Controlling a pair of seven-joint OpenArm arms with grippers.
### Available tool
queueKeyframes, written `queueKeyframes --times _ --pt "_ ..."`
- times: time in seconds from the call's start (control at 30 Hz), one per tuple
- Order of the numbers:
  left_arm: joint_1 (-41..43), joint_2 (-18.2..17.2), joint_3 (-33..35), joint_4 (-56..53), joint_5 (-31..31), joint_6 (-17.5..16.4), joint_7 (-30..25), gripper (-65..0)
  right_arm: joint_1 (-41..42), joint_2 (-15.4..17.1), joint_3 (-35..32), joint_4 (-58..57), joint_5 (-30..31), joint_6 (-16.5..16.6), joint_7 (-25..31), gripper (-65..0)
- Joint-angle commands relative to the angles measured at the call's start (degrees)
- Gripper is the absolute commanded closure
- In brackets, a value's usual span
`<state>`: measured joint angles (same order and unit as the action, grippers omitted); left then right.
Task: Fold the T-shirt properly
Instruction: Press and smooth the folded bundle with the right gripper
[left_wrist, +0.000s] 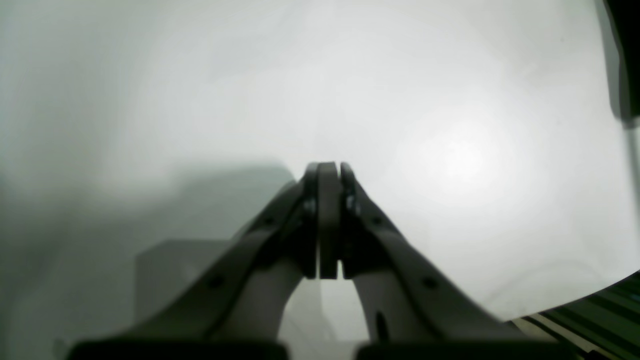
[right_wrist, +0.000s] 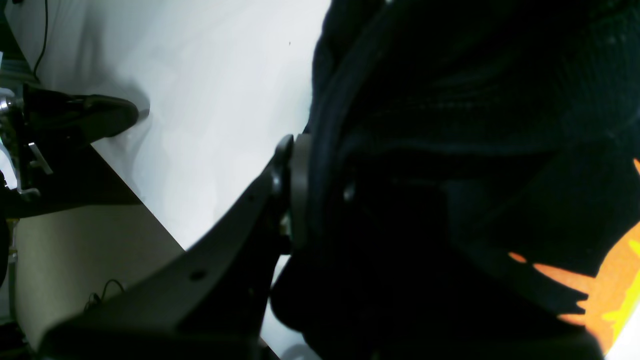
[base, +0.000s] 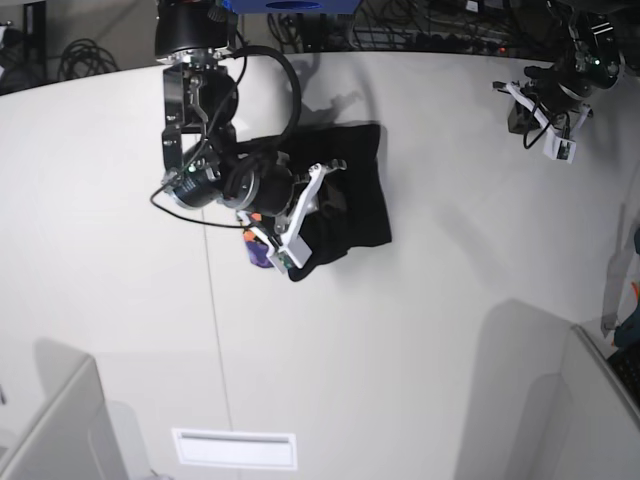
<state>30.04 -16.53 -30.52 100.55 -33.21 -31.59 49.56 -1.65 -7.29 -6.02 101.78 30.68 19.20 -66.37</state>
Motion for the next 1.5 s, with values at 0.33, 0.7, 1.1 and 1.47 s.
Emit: queueKeyframes --times 0.33,0.7,1.1,1.47 --pt "-0.2 -0.7 -0.5 0.9 -0.9 -0.4 -0.9 0.0 0.9 -0.4 -0.1 -1.9 1.5 -1.0 1.3 -9.9" --pt "-0.3 -0.9 -0.6 0.9 -0.9 -0.4 -0.9 0.0 2.9 -0.7 -0.2 -7.5 1.5 -1.6 1.4 -25.8" --pt "-1.9 -1.0 -0.6 0.9 -0.9 -0.4 -0.8 0.0 9.8 -0.8 -14.1 -12.1 5.2 -10.6 3.6 -27.9" --pt "-1.9 -0.8 0.0 1.4 -1.0 -0.4 -0.8 0.0 12.2 0.6 -14.8 -4.9 10.0 -13.4 2.9 -27.0"
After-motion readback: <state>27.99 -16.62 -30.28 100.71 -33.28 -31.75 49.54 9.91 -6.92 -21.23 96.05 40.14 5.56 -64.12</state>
